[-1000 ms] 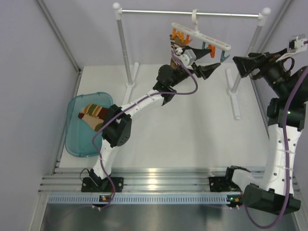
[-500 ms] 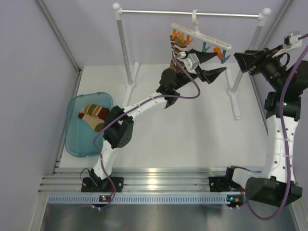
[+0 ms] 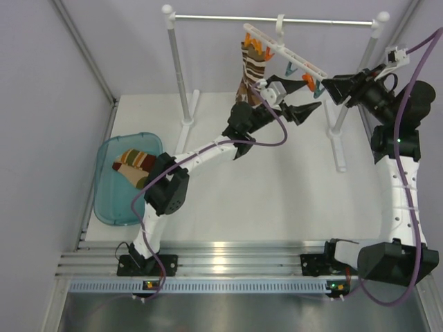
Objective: Clip the socks to the hanger
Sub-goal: Open the clamp at the hanger.
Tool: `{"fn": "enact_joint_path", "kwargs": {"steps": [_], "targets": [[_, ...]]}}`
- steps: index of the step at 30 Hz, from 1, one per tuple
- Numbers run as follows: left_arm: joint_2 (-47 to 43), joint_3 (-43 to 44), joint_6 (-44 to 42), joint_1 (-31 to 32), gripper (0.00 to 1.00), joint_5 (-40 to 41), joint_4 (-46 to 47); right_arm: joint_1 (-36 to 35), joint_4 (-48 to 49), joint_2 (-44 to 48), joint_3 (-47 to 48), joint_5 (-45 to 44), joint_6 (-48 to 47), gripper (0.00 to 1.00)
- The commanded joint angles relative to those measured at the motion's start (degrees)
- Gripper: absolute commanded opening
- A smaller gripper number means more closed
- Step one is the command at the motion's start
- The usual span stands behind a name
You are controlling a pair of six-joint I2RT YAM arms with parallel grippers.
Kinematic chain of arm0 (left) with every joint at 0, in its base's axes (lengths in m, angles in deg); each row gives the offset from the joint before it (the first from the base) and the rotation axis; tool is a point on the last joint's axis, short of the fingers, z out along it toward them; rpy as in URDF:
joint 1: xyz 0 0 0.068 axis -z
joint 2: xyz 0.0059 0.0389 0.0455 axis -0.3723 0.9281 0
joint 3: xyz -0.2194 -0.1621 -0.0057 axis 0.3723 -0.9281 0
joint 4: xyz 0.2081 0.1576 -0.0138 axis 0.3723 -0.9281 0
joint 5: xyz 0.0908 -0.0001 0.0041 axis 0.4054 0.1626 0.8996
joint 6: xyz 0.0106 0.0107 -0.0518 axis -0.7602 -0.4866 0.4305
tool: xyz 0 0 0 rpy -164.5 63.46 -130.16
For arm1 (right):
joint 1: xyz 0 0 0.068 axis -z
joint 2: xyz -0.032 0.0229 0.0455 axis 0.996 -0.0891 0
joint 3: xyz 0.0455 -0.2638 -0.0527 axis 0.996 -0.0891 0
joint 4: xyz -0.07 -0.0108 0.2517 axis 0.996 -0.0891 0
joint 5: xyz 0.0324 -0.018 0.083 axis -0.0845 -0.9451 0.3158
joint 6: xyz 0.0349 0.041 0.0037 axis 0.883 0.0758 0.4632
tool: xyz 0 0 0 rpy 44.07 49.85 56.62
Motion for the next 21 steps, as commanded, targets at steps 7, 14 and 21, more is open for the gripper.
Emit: {"fn": "enact_joint_path", "kwargs": {"steps": [7,14,21], "targets": [[-6.7,-1.2,-2.0,0.2,0.79,-0.3,-1.1,-1.2,3.8,0.6,-3.3,2.2,-1.9,0.58],[-8.4,-2.6,-3.2,0.3,0.84,1.1,-3.2,-1.8,4.8,0.2,-2.1,2.5,-0.8,0.44],[-13.5,-7.8,-5.7,0.2,0.89,3.3,-5.7,-2.5,6.1,1.0,-1.7,4.4,0.9,0.38]]}}
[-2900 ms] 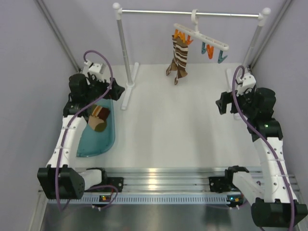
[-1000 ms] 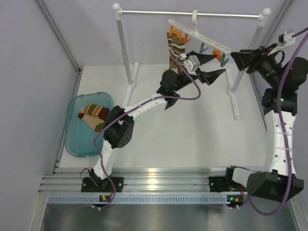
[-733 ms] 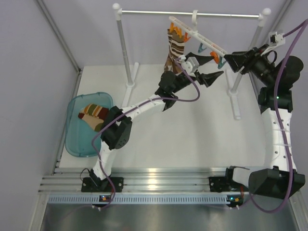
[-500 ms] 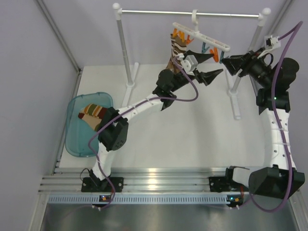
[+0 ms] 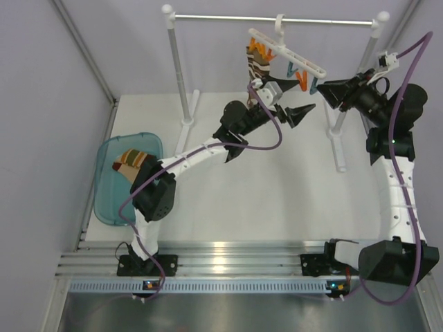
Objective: Clip the socks to the hanger
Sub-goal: Open the clamp at the hanger.
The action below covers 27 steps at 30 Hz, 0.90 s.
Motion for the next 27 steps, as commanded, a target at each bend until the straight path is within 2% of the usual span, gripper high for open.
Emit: {"fn": "enact_joint_path", "kwargs": {"steps": [1,4,9,12,13,16,27], "targets": [[-6.4,-2.3,-2.6,0.2,0.88,1.1,-0.8,-1.2,3.7,1.1,1.9,1.8,1.0,0.37],[-7.5,-3.3,-4.4,0.2,0.87,1.1,-1.9,-1.8,3.5,1.2,1.5,1.7,1.4,0.31],[-8.6,-4.6,-4.9,0.2,0.87,4.1,-2.8,-2.5,3.0,0.9,1.3,1.4,0.7,0.34],[-9.1,-6.3,-5.4,0.2,0.86,1.2,-0.9,-2.6,3.0,0.4,1.9,1.3,0.6,0.33],[-8.8,-6.4,-5.6,0.2,0.82,0.1,-0.6,-2.6,3.2,0.2,2.0,1.3,0.8,0.33],[-7.3,-4.6,-5.7,0.3,0.76,-1.6,-0.4,-3.1,3.6,0.0,2.4,1.4,1.9,0.32],[-1.4,3.3,-5.1,0.2,0.68,-0.6,0.2,-6.2,3.2,-0.1,2.3,1.4,3.7,0.30]]}}
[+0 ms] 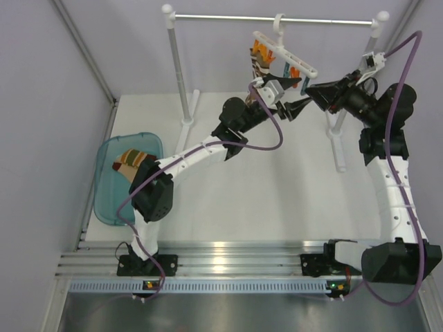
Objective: Clip the socks to the hanger
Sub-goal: Open the clamp at the hanger.
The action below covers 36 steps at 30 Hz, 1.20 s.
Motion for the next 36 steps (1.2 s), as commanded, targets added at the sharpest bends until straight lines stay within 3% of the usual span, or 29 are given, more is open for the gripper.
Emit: {"fn": "enact_joint_path", "kwargs": {"steps": [1,5,8,11,12,15,20,23,26,27,28,29,30,36], "targets": [[1.5,4.4,0.2,0.3,0.67,-0.6,2.4,-1.3,2.9,-0.2,2.4,0.4,1.1,0.30],[2.3,5.0,0.3,0.2,0.61,0.3,2.3,-1.9,3.1,-0.4,3.0,0.8,1.7,0.30],[1.6,4.3,1.5,-0.1,0.51,0.0,2.5,-2.0,4.3,-0.4,3.0,2.0,2.5,0.32],[0.4,2.4,4.0,-1.0,0.49,-1.5,4.7,-1.7,5.1,-0.6,3.5,5.0,1.3,0.48],[0.2,2.1,4.5,-1.1,0.49,-1.9,5.0,-1.0,6.4,-0.5,3.4,6.6,1.2,0.59],[-0.2,2.1,10.5,-2.6,0.45,-5.3,6.0,0.5,11.7,-0.5,2.8,11.0,-0.2,0.74],[0.2,3.1,16.4,-4.5,0.39,-11.2,7.1,3.7,16.0,-3.9,4.4,17.9,-2.0,0.86],[0.5,3.3,17.8,-5.2,0.35,-12.7,7.7,6.4,20.5,-8.2,7.0,22.6,2.6,0.87],[0.8,3.5,18.7,-5.8,0.32,-13.1,8.4,8.6,34.2,-11.9,7.2,25.4,14.5,0.85],[1.1,3.4,19.2,-5.9,0.31,-13.2,8.6,9.2,39.1,-12.8,6.8,26.0,18.4,0.83],[1.2,3.6,20.1,-6.2,0.29,-13.6,9.1,9.5,51.7,-13.6,6.4,26.2,22.3,0.82],[1.3,3.8,20.5,-6.3,0.27,-14.0,9.4,9.6,57.7,-15.5,5.8,26.4,29.7,0.81],[1.3,3.8,20.9,-6.4,0.25,-15.1,9.8,9.5,61.8,-16.4,6.6,27.1,30.9,0.80],[0.7,3.7,25.1,-7.9,0.20,-18.9,10.6,6.4,65.1,-19.7,10.8,31.2,31.1,0.79]]}}
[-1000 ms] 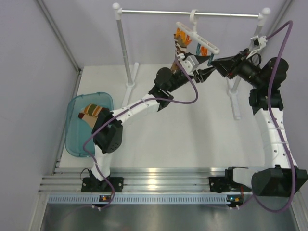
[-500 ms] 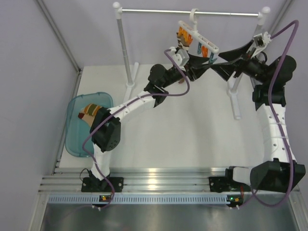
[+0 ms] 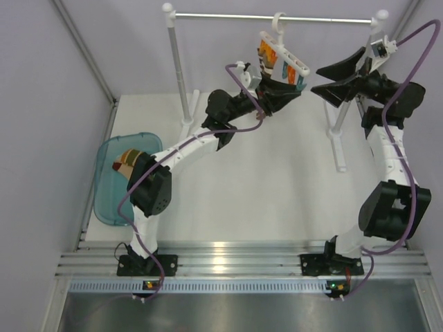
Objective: Clip the socks to the hanger
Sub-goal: Open the clamp at the hanger.
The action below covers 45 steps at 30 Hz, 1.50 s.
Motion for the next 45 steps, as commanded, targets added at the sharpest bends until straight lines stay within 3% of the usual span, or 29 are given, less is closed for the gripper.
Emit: {"fn": "enact_joint_path", "kwargs": {"steps": [1,13,24,35,45], "targets": [[-1.7,1.3,4.2,-1.5,0.20,-4.0,5.0,-2.1,13.1,-0.1,5.1,4.2,4.1,0.80],[-0.9,1.8,7.0,-3.6,0.15,-6.8,5.9,-5.6,15.8,-3.2,6.3,5.4,3.4,0.80],[-0.8,1.5,7.2,-3.6,0.14,-7.8,6.8,-8.5,16.2,-7.0,8.4,1.4,4.9,0.64],[-1.2,0.2,6.9,-3.7,0.14,-8.0,7.1,-10.1,17.4,-6.6,8.8,0.8,5.8,0.66],[-0.9,0.5,6.7,-3.8,0.13,-8.1,6.8,-9.8,18.3,-6.6,9.6,-0.1,7.5,0.59]]}}
